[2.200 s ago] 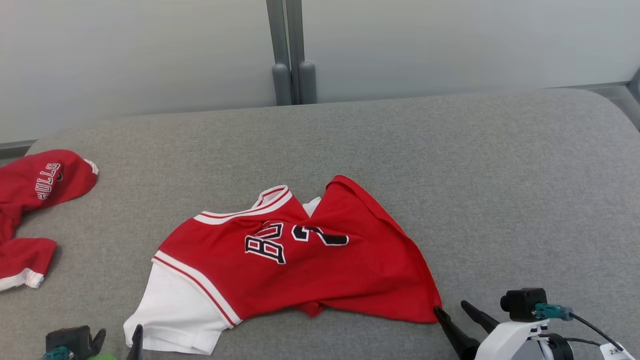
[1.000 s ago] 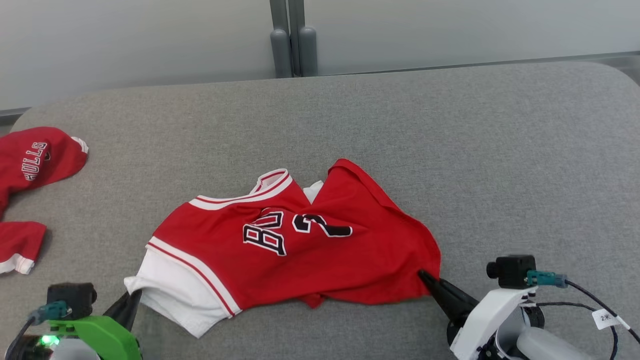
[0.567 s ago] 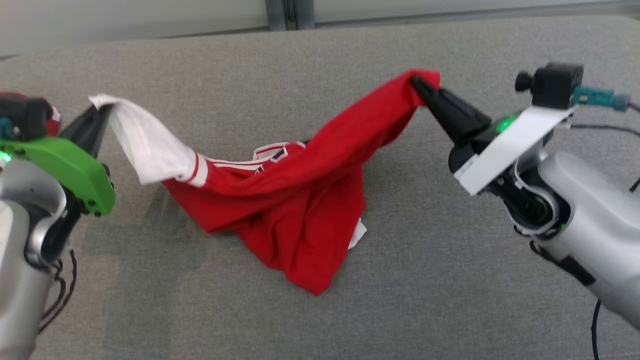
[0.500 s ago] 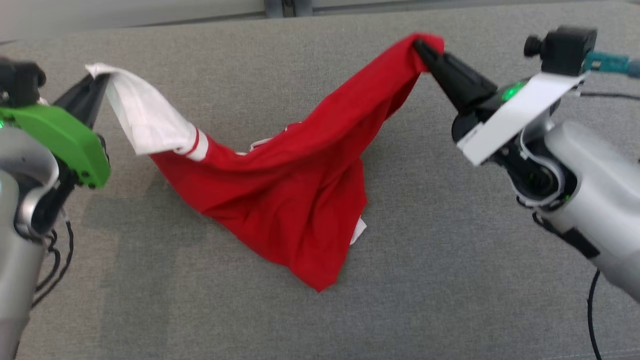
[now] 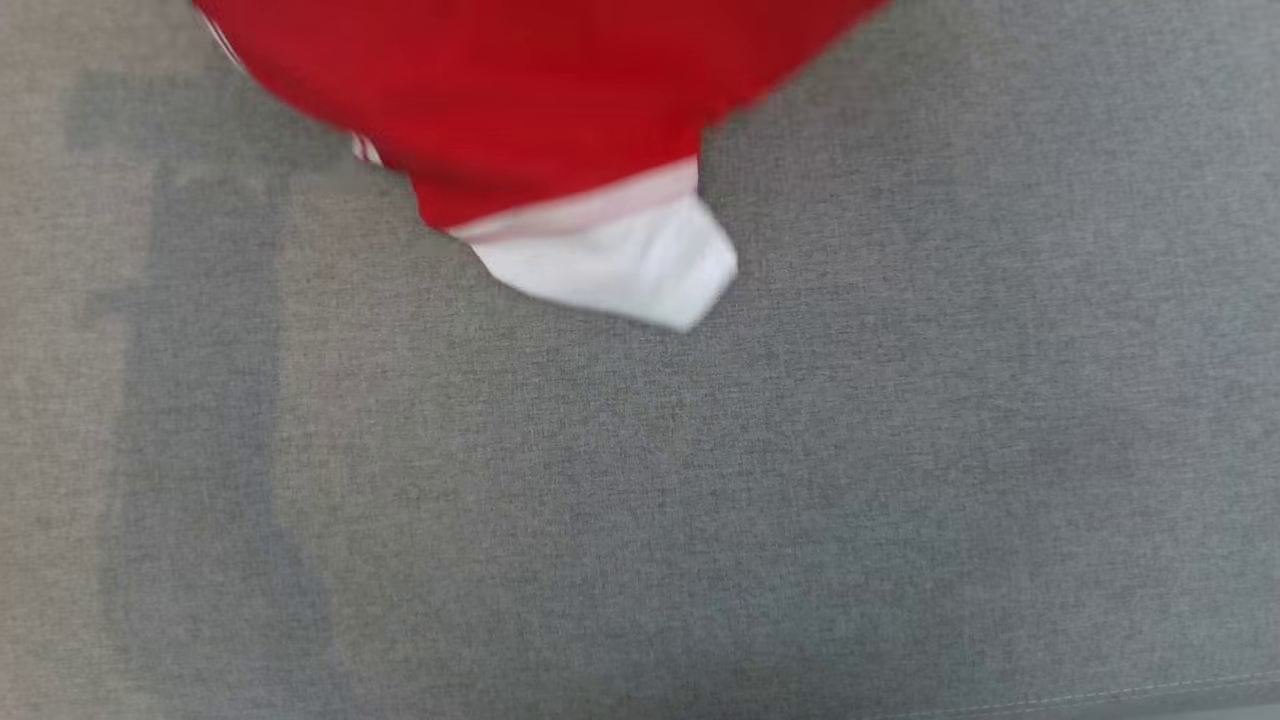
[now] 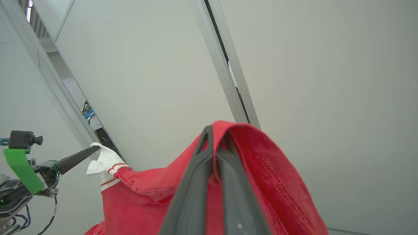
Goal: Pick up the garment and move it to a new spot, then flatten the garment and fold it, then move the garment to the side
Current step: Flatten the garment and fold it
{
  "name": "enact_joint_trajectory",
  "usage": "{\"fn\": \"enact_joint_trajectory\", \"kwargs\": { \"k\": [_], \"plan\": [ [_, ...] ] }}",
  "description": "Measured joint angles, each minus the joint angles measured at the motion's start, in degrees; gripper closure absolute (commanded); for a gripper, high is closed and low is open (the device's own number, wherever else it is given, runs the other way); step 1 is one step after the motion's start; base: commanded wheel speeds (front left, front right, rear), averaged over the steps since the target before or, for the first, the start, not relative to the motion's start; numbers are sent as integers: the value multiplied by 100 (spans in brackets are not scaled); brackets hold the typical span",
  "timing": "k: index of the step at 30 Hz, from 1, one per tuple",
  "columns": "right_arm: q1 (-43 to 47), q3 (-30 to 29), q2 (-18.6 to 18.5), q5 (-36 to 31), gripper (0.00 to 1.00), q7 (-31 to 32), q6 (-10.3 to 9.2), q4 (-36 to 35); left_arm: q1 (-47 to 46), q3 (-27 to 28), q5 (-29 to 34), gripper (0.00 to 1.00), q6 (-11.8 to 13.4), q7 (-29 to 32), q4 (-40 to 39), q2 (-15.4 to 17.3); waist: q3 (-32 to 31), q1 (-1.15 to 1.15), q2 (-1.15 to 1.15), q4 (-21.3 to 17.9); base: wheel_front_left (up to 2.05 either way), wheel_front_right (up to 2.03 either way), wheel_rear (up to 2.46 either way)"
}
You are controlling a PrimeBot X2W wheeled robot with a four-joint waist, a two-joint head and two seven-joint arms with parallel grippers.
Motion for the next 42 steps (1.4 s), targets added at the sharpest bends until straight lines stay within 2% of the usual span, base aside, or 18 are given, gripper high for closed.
{"fn": "enact_joint_trajectory", "kwargs": {
  "k": [6,12,16,23,30,36,42],
  "plan": [
    [-628,171,-302,-14,100,-186,0,23,-756,-40,-261,100,0,-232,439,-53,37,-1,0,-47,0,0,0],
    [-584,670,-439,91,100,-104,0,47,-656,-691,-498,100,0,-24,350,124,-243,-2,0,-93,0,0,0],
    [-74,1073,-569,307,100,-31,0,52,-68,-1226,-624,100,0,210,286,341,-459,-2,0,-98,0,0,0],
    [1330,2054,-783,825,100,427,0,-202,1454,-2142,-1254,100,-1,1157,33,828,-1032,-2,0,-61,0,0,0],
    [2563,2643,-1069,1277,100,1129,0,-788,3160,-2639,-2134,100,22,2202,-805,1412,-1726,-2,0,-17,0,0,0],
    [3457,2792,-1357,1312,100,1867,0,-1001,4283,-2877,-2747,100,437,2907,-1857,1981,-2237,-2,0,0,0,0,0],
    [4202,2821,-1753,1400,100,2625,0,-1179,5186,-3054,-3219,100,955,3250,-3028,2528,-2558,-3,0,-12,0,0,0]
  ]
}}
